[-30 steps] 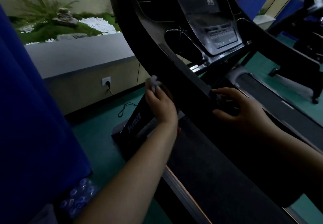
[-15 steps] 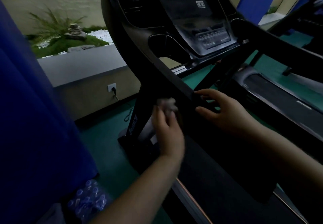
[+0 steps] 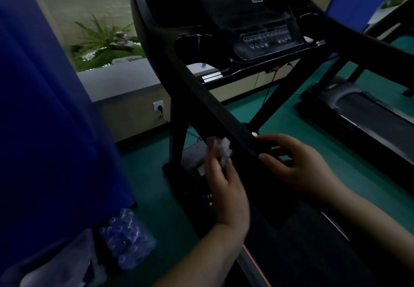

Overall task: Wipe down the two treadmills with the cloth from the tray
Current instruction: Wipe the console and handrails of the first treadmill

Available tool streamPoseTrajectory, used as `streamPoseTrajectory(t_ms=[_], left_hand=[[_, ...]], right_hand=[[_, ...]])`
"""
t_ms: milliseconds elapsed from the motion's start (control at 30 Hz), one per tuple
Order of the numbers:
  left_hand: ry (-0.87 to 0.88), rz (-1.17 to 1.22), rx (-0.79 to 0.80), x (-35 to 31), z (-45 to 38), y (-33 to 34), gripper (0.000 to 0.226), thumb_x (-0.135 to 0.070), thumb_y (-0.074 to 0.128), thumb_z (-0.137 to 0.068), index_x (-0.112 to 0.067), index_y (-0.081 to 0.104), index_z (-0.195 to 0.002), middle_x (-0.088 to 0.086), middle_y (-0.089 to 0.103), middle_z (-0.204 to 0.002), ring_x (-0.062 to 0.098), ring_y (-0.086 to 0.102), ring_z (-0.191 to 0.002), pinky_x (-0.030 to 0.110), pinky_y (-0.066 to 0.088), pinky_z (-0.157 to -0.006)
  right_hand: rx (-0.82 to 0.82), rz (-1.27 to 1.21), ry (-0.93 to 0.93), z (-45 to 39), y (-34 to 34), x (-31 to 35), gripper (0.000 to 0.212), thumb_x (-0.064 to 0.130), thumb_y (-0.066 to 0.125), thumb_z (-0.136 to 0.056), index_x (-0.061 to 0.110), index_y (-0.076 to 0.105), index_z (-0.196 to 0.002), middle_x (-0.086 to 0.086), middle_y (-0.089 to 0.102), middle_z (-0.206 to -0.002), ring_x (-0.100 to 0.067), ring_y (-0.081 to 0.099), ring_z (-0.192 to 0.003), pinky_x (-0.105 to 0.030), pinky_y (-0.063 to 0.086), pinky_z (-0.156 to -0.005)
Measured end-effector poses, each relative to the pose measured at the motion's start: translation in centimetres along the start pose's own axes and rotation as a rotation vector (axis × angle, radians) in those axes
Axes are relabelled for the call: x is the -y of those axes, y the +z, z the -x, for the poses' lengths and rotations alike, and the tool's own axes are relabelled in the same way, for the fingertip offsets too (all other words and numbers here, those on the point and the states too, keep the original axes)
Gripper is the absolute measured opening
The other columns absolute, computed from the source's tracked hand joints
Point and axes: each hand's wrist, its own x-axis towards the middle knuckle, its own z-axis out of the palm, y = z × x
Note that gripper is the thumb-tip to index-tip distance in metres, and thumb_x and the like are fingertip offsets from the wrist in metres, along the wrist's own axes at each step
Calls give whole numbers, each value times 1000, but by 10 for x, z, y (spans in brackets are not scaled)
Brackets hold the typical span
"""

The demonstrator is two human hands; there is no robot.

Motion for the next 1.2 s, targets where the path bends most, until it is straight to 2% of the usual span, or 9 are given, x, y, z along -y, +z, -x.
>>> streamPoseTrajectory(t_ms=[100,200,333,433,500,600,867,1033,1200], left_hand=[[77,-13,-5,-1,-3,3,45,-4,44,-97,-17,42,-140,-1,40,-146,5,37,-134,9,30,-105],[151,-86,-61,-15,-57,8,40,-16,46,-98,-28,45,-137,2,42,-144,13,40,-134,34,35,-112],[281,-500,145,-48,-146,13,32,-14,51,-95,-12,60,-126,6,45,-140,19,40,-132,20,27,-110],[356,-835,383,-70,-167,17,26,-8,49,-91,-8,68,-109,10,55,-121,26,47,-117,21,32,-95],[387,-924,456,-73,-158,17,25,-8,49,-91,-9,67,-108,13,53,-120,27,46,-117,23,31,-96],[452,-933,476,-66,-131,9,27,-9,51,-93,-8,63,-117,11,50,-124,26,44,-120,31,31,-104],[516,-789,619,-68,-37,-14,37,-11,48,-83,-7,65,-116,9,53,-118,21,47,-120,21,29,-106],[616,-774,694,-72,1,-31,36,-6,51,-87,-9,63,-121,6,53,-119,21,47,-121,34,37,-107],[828,-821,762,-62,27,-56,39,-5,52,-89,-11,61,-127,9,51,-127,22,44,-121,27,34,-109]], right_hand=[[-19,-69,-32,9,0,-6,32,28,66,-86,53,58,-104,19,66,-101,3,62,-95,-20,51,-76],[2,-145,-37,20,-6,-11,31,27,65,-88,54,56,-102,22,66,-98,9,61,-93,-8,48,-68],[45,-278,-6,30,-10,-19,28,27,65,-88,50,58,-101,17,67,-95,5,64,-89,-11,52,-68],[53,-379,15,35,-9,-26,26,26,65,-88,46,61,-103,12,69,-96,0,66,-91,-14,52,-68],[53,-397,20,37,-8,-32,26,28,64,-88,38,63,-112,12,69,-101,0,65,-96,-16,53,-74],[64,-428,13,40,-7,-39,28,28,64,-89,33,63,-116,12,69,-105,-1,64,-100,-19,55,-77],[92,-509,-1,48,-8,-50,28,17,65,-88,31,62,-113,10,68,-105,-4,64,-101,-15,53,-77],[62,-488,11,54,-7,-51,32,12,65,-88,28,61,-115,10,67,-106,-2,62,-102,-9,50,-74],[-1,-339,70,76,-5,-59,42,8,65,-87,45,56,-105,19,64,-102,6,60,-95,-9,47,-76]])
